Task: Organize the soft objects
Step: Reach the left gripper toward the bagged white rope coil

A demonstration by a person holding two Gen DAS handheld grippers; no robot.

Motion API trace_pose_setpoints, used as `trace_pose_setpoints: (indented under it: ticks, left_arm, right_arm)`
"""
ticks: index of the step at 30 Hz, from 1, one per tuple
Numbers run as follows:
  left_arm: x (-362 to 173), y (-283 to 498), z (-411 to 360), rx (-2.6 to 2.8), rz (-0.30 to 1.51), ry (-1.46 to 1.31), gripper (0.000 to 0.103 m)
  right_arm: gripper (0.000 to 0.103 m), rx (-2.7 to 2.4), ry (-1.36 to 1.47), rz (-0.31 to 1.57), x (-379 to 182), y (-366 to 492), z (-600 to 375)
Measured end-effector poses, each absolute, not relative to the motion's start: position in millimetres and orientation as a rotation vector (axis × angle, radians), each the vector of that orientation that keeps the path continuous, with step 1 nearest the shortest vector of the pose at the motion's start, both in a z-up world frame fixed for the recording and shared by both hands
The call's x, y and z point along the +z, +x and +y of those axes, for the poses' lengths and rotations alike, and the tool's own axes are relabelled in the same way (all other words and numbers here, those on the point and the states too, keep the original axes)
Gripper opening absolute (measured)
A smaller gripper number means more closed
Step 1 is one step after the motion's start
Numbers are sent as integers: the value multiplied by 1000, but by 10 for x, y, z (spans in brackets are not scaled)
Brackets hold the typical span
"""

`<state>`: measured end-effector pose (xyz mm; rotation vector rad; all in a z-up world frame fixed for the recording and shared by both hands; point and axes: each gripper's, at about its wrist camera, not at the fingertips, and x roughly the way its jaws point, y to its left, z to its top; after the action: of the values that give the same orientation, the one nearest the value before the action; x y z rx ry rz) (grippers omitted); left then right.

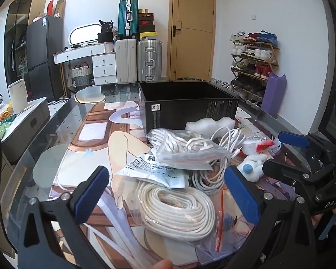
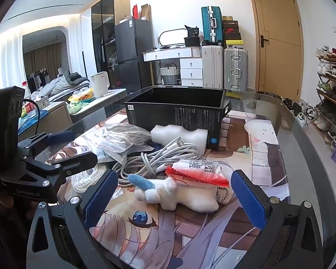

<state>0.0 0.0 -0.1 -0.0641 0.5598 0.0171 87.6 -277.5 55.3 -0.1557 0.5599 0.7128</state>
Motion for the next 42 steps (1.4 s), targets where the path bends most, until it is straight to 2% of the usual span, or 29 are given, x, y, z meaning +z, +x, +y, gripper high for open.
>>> trace_pose_setpoints:
  ticks: [27, 42]
  left_arm:
    - [27, -7, 94, -7, 542, -100, 103]
    - [-56, 20, 11, -48, 571, -32, 103]
  right_arm:
    - [103, 713, -168, 636, 437, 987, -2729]
    - [103, 701, -187, 734, 282, 1127, -2602]
